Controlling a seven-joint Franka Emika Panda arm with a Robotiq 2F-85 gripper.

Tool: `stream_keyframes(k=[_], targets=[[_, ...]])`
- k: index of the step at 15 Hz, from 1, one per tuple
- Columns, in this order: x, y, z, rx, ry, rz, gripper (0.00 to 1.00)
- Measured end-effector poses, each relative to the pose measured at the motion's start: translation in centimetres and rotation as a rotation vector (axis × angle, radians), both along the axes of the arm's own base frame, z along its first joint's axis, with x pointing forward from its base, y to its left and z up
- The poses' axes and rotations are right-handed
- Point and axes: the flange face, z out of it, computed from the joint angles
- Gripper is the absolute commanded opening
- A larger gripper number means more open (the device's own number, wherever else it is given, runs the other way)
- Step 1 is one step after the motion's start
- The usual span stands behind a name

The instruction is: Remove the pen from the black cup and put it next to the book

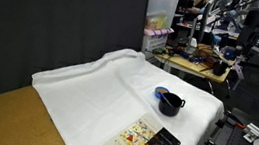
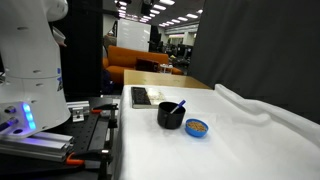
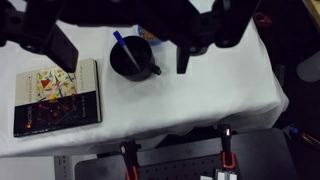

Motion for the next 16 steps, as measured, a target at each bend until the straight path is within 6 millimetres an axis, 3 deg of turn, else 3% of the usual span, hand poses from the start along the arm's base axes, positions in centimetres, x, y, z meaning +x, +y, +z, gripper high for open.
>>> stream_keyframes(k=[11, 16], targets=[[0.1, 0.3, 0.1, -0.007, -0.001, 0.007, 1.0], [1.2, 1.3, 0.7, -0.034, 0.0, 0.028, 1.0]])
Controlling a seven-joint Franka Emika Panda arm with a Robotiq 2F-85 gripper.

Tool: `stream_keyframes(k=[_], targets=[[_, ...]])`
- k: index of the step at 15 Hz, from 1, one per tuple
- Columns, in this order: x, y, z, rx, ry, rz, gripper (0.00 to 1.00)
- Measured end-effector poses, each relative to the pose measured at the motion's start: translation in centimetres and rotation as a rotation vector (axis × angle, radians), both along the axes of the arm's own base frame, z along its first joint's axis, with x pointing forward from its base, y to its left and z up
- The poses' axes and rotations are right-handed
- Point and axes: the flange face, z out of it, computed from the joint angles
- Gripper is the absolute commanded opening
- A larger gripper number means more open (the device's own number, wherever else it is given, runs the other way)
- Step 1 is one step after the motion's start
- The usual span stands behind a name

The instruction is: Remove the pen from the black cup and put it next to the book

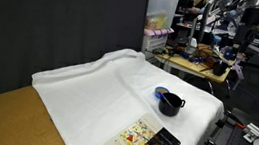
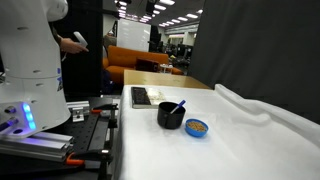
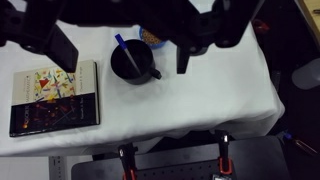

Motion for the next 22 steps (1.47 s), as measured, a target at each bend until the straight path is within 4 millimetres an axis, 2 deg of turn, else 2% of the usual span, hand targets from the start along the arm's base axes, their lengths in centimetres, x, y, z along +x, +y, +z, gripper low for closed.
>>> stream_keyframes(k=[12, 17, 19, 22], targets=[[3.0, 4.6, -3.7, -0.123, 0.123, 0.09, 1.0], [4.1, 7.5, -5.4, -0.231, 0.127, 0.144, 1.0], [4.7, 8.5, -5.2, -0.231, 0.098, 0.154, 1.0], [5.0, 8.8, -4.6, -0.227, 0.082, 0.155, 1.0]])
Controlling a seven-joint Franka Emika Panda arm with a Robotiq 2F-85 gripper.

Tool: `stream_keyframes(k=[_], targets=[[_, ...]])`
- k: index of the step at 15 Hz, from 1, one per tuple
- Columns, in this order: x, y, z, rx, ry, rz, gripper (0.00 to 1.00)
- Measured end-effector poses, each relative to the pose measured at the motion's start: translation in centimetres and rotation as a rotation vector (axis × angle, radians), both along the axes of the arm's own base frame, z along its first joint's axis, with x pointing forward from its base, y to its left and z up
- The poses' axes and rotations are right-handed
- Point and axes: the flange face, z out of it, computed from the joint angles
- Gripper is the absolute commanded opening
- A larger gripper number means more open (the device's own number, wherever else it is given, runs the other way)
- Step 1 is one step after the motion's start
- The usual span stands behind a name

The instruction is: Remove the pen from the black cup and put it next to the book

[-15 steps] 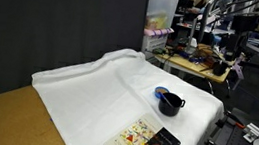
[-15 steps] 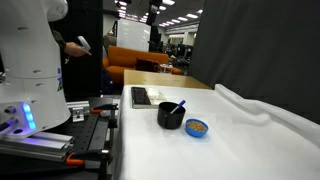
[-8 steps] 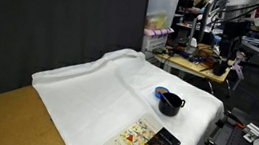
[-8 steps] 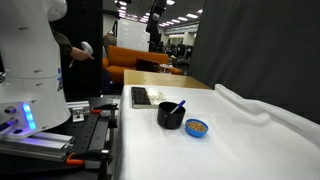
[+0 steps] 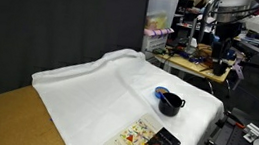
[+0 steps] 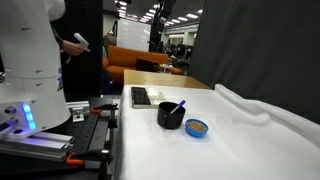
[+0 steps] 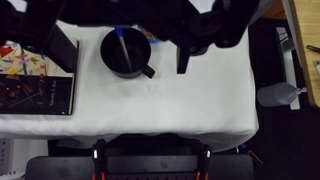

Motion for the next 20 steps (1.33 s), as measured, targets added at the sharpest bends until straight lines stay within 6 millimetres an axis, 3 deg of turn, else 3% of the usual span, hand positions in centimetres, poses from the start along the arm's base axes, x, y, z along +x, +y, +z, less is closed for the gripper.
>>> stream_keyframes(k=[20], targets=[[0.15, 0.2, -0.53, -0.028, 0.009, 0.021, 1.0]])
